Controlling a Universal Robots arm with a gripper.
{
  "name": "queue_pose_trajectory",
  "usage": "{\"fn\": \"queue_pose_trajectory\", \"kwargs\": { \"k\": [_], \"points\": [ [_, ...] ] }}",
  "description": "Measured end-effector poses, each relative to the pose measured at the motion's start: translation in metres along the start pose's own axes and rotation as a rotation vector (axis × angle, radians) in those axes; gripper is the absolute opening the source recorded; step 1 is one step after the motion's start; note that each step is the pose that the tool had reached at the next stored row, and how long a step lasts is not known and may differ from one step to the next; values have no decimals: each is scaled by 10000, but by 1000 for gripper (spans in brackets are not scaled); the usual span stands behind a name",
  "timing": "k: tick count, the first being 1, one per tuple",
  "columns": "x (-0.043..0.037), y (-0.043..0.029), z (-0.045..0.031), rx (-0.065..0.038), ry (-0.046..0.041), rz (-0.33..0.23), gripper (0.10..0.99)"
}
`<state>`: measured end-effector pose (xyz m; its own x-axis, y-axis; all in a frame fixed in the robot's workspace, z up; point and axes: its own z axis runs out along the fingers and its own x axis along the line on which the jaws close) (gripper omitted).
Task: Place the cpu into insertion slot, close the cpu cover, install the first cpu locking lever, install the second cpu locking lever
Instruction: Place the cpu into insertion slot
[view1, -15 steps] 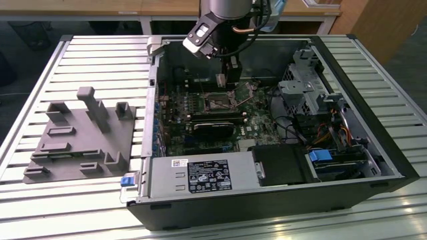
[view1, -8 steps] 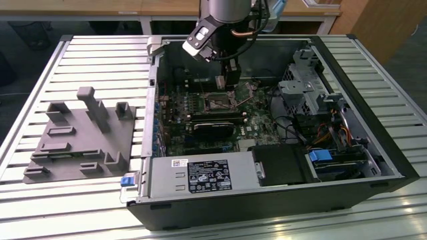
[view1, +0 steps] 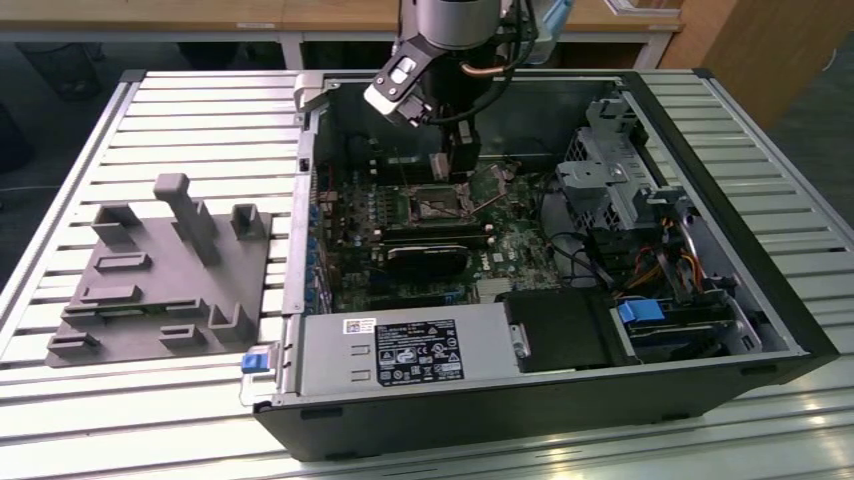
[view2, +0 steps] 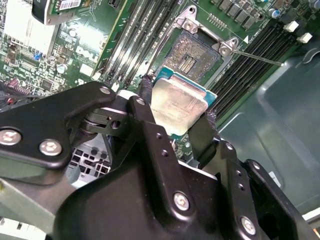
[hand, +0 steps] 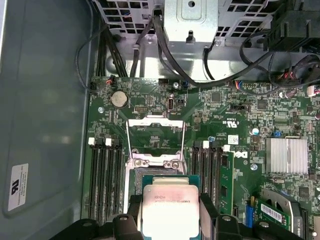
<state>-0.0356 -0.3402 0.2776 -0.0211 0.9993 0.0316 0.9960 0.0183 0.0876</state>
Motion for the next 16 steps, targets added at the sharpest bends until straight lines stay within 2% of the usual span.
{"fn": "queue_pose_trajectory", "kwargs": {
  "k": [11,16],
  "points": [
    [0,-18,44,0,0,-1,541],
    [4,-32,98,0,0,1,541]
  ]
}}
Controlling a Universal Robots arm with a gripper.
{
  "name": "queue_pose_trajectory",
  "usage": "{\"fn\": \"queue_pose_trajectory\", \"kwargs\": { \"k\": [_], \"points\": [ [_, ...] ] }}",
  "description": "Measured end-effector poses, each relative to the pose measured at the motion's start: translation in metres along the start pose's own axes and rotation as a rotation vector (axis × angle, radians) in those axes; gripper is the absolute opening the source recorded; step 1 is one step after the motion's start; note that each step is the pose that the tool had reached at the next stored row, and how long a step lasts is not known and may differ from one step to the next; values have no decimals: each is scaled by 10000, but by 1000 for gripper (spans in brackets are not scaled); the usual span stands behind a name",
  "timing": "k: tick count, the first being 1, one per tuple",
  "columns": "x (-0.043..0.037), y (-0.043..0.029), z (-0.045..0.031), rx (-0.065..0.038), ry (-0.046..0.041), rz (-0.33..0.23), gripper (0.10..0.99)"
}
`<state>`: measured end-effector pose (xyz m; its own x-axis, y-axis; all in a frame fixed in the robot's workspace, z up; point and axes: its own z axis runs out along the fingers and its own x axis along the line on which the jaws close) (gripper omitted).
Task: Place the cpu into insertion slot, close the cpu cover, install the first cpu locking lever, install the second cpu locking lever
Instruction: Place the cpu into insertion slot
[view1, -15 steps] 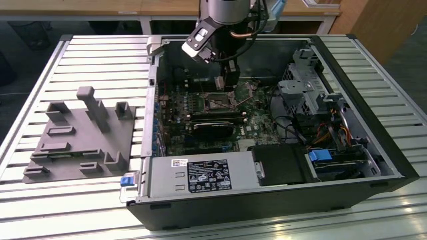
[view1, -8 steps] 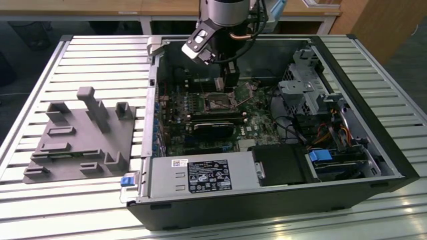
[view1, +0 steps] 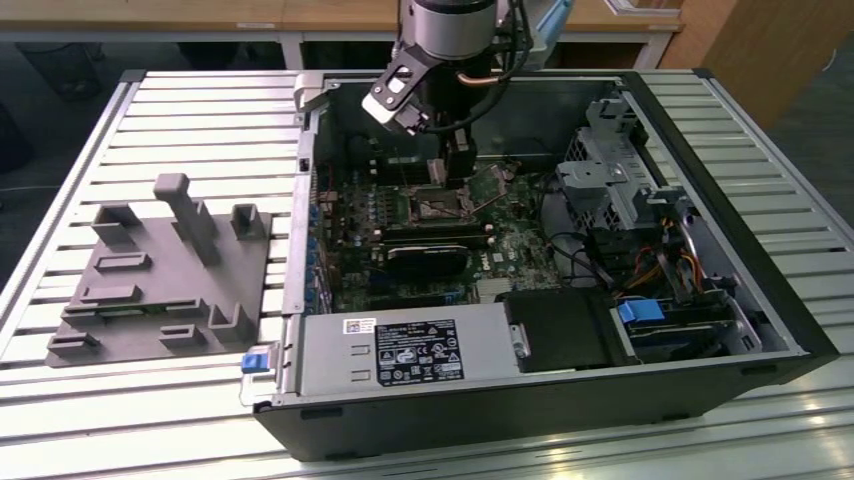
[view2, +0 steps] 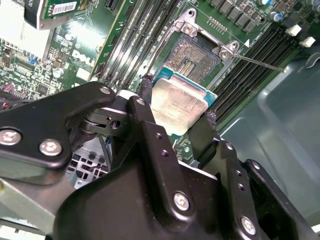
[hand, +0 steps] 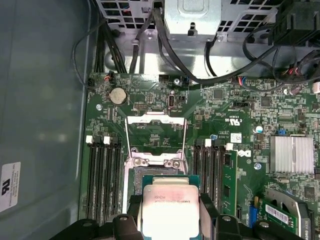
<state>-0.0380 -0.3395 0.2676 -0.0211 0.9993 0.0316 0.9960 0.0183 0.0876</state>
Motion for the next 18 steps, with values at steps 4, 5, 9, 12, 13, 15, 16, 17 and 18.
{"fn": "queue_pose_trajectory", "kwargs": {
  "k": [4,5,9,12,13,15,16,17,18],
  "points": [
    [3,-7,47,0,0,0,541],
    [3,-9,56,0,0,0,541],
    [5,-14,84,1,-1,0,541],
    [10,-16,99,1,-1,-1,541],
    [12,-17,105,0,-1,0,541],
    [18,-23,117,-1,1,0,541],
    [19,-25,126,0,1,0,541],
    [21,-26,135,0,0,0,541],
    [23,-28,145,0,0,-1,541]
  ]
}}
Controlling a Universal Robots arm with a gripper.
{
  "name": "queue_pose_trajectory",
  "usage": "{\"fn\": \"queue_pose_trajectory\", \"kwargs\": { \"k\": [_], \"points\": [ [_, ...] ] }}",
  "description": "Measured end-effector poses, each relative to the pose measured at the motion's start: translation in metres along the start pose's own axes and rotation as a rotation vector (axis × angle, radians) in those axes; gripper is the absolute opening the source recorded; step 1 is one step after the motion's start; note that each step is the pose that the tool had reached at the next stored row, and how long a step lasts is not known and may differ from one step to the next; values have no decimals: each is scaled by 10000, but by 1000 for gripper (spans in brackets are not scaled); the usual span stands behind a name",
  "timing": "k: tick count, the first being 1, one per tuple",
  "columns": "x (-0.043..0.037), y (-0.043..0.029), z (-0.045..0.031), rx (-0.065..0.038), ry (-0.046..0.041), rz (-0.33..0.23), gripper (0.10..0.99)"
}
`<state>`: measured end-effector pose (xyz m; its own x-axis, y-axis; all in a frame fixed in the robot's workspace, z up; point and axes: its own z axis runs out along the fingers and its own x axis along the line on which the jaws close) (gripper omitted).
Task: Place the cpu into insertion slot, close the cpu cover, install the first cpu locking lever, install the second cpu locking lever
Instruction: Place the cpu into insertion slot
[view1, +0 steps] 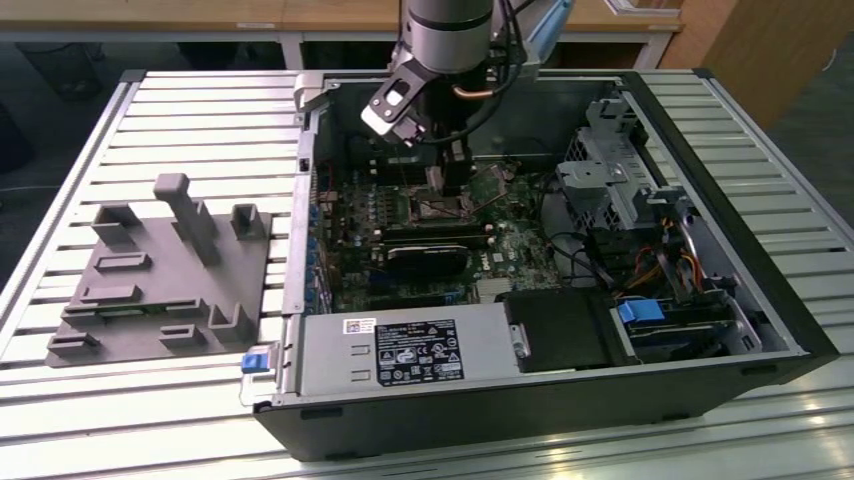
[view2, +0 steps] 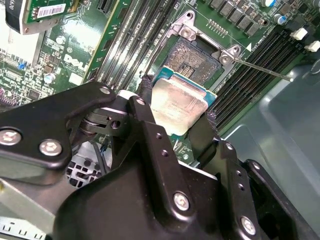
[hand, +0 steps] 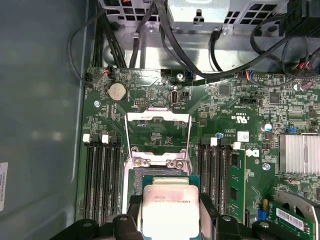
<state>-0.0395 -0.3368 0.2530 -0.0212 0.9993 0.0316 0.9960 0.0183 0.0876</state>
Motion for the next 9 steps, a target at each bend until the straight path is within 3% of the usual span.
{"fn": "queue_pose_trajectory", "kwargs": {
  "k": [9],
  "points": [
    [53,-55,152,1,-10,0,541]
  ]
}}
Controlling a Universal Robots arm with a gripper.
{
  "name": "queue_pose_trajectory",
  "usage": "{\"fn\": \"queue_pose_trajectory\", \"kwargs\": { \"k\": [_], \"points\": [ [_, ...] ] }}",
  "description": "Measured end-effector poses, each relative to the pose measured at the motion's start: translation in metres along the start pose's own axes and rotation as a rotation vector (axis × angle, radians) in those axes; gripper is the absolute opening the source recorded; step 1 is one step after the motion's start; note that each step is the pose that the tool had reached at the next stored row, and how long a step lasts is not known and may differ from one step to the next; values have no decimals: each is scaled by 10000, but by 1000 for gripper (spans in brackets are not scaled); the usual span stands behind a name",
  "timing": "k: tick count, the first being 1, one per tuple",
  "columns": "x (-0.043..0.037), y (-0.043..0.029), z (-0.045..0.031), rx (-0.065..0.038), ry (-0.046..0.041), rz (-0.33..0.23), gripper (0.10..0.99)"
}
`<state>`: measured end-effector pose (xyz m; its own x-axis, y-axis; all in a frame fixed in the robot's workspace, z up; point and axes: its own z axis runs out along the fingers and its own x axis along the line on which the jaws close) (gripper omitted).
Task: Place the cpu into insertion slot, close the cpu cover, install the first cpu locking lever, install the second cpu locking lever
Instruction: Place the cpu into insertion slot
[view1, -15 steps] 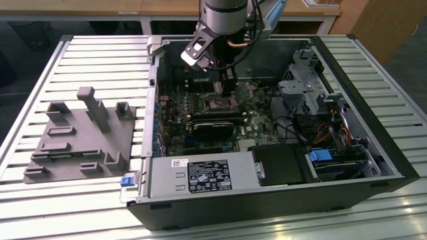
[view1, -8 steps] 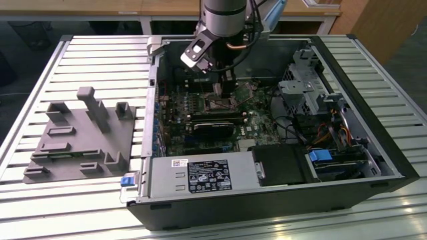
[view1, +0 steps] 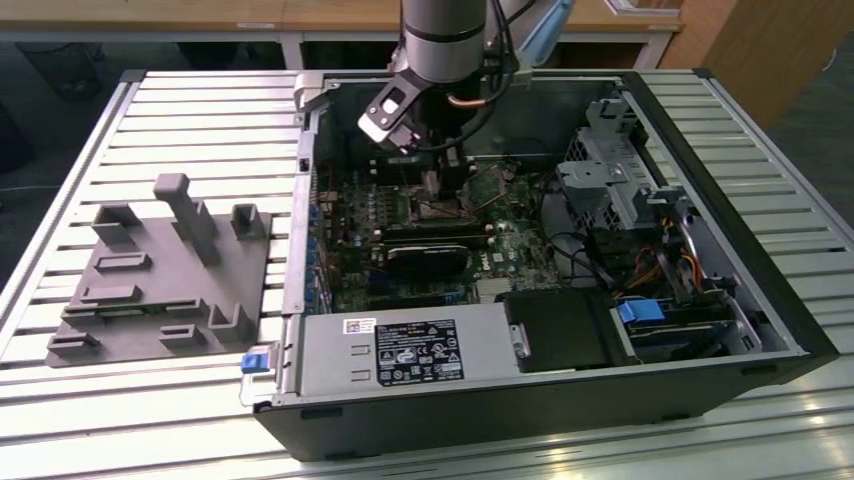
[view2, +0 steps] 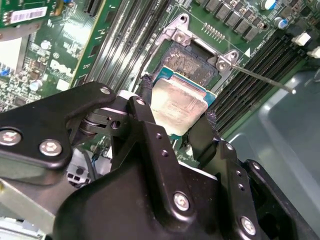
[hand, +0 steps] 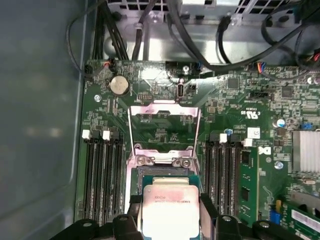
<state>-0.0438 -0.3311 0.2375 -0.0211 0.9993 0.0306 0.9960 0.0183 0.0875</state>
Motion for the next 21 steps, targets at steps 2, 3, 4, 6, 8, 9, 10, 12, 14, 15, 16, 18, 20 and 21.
{"fn": "queue_pose_trajectory", "kwargs": {
  "k": [2,3,4,6,8,9,10,12,14,15,16,18,20,21],
  "points": [
    [7,-9,36,0,1,0,541],
    [11,-12,53,0,0,0,541],
    [15,-15,71,0,0,-1,541],
    [23,-23,107,0,0,-1,541],
    [31,-31,142,0,-2,0,541],
    [34,-33,161,1,-4,-1,541],
    [34,-34,179,0,-4,-1,541],
    [33,-37,208,-1,-6,23,541],
    [32,-39,233,-1,-10,51,541],
    [32,-40,246,-1,-10,53,541],
    [31,-41,259,-2,-9,53,541],
    [31,-43,280,-2,-9,54,541],
    [30,-45,297,-2,-9,53,541],
    [30,-45,305,-2,-9,54,541]
  ]
}}
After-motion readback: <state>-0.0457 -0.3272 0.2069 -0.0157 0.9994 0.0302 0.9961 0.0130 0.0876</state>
